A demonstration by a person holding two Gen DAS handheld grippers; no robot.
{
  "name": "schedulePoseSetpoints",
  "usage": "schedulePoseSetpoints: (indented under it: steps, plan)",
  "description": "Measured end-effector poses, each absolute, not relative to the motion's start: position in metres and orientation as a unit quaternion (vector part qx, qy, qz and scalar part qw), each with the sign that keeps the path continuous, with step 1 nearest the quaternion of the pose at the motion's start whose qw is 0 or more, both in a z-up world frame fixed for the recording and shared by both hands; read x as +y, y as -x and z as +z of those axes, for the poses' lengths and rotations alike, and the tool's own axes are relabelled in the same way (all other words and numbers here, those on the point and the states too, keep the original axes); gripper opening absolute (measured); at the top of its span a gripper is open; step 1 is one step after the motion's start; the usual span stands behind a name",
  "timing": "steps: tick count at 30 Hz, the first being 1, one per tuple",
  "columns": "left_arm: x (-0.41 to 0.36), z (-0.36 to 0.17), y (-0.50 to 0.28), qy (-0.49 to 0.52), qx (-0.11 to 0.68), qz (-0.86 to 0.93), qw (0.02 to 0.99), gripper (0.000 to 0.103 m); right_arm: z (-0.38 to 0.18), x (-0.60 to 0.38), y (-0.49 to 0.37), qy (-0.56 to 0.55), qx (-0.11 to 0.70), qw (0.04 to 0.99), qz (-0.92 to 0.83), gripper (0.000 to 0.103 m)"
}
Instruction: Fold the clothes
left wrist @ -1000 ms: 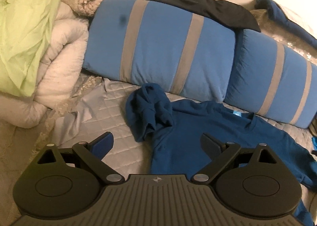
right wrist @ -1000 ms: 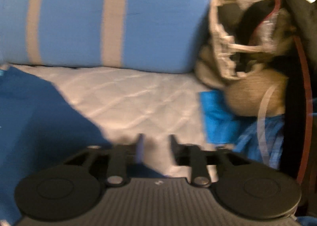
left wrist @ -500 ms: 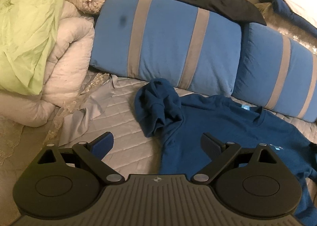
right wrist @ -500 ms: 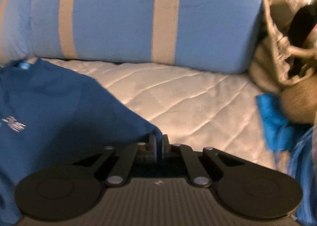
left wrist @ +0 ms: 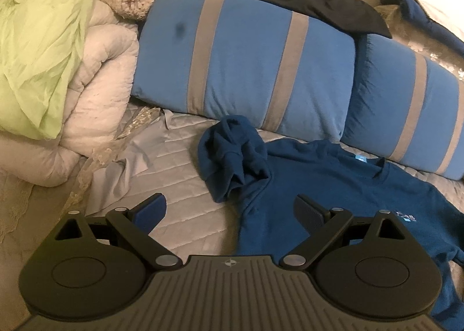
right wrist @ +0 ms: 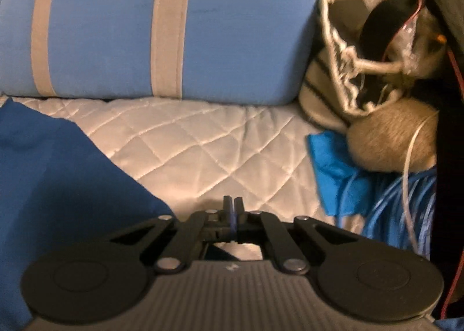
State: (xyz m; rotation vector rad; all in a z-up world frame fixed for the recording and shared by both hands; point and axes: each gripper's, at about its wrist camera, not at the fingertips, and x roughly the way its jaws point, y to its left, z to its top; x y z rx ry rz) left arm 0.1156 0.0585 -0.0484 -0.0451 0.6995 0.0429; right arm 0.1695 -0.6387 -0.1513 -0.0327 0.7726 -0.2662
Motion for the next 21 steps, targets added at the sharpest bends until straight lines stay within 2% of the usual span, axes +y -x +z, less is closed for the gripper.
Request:
schedulePoseSetpoints:
  steps: [2, 3, 5, 6, 7, 9, 14, 21]
  plan:
    - [0.061, -0.051, -0.118, 0.025, 0.342, 0.021, 0.939, 0.096, -0.142, -0.639, -0.166, 0.007, 0.372, 0.919, -0.130, 0.001]
    - [0.062, -0.052, -0.118, 0.026, 0.342, 0.022, 0.939, 0.096, -0.136, -0.637, -0.165, 0.006, 0.371, 0.920, -0.126, 0.010]
    - [0.065, -0.054, -0.121, 0.027, 0.343, 0.021, 0.939, 0.096, -0.124, -0.631, -0.162, 0.003, 0.369, 0.922, -0.118, 0.034]
    - [0.066, -0.055, -0.122, 0.026, 0.343, 0.020, 0.939, 0.096, -0.117, -0.628, -0.161, 0.001, 0.368, 0.923, -0.112, 0.054]
    - [0.069, -0.055, -0.123, 0.025, 0.343, 0.019, 0.939, 0.096, -0.108, -0.623, -0.160, -0.001, 0.365, 0.926, -0.102, 0.078]
    - [0.073, -0.056, -0.128, 0.022, 0.342, 0.017, 0.939, 0.096, -0.087, -0.608, -0.154, -0.001, 0.349, 0.934, -0.074, 0.095]
    - [0.087, -0.049, -0.139, 0.015, 0.337, 0.019, 0.941, 0.096, -0.024, -0.568, -0.140, 0.007, 0.308, 0.951, -0.023, 0.101]
    - [0.103, 0.013, -0.144, -0.013, 0.291, 0.016, 0.956, 0.096, 0.062, -0.515, -0.120, 0.010, 0.251, 0.967, 0.035, 0.103]
